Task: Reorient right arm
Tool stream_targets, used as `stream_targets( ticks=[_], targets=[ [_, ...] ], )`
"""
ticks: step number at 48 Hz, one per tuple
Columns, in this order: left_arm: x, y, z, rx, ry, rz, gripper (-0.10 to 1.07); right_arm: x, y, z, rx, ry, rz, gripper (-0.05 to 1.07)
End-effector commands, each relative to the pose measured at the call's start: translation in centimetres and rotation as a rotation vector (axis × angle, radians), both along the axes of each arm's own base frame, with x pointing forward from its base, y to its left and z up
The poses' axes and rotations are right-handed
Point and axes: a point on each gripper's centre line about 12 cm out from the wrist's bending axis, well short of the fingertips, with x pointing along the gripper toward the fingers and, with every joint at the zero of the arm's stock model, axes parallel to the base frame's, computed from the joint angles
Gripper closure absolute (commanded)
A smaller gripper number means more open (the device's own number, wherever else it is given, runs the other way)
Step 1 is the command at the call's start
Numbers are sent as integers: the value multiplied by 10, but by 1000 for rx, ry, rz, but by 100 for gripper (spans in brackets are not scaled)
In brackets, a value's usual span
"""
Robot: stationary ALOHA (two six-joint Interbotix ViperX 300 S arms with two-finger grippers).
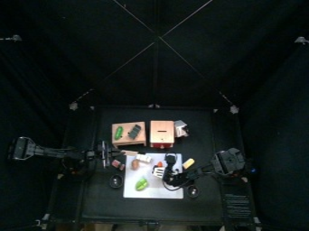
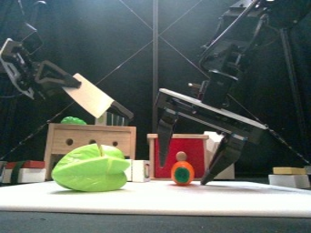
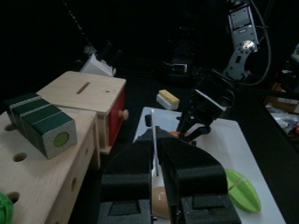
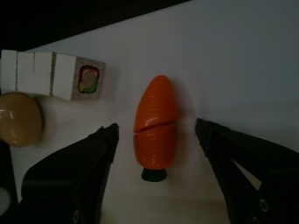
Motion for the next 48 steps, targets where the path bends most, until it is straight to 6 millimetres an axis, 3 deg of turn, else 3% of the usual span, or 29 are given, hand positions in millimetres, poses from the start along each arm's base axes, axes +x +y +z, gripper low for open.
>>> stream_targets(
  ticks=[1,19,35,48],
  targets=[
    [4,0,7,3,-24,-3,55,-3,1,32,-9,-50,-10,2],
    [4,0,7,4,-21,-2,55,-17,-11,77,-136,-140,81,2],
    [8,-1,14,6,-44,-6,55,-33,-31,131,-343,-204,624,2],
    [15,-4,25,7,-75,-22,55,-59,-59,161,-534,-175,875,2]
  ],
)
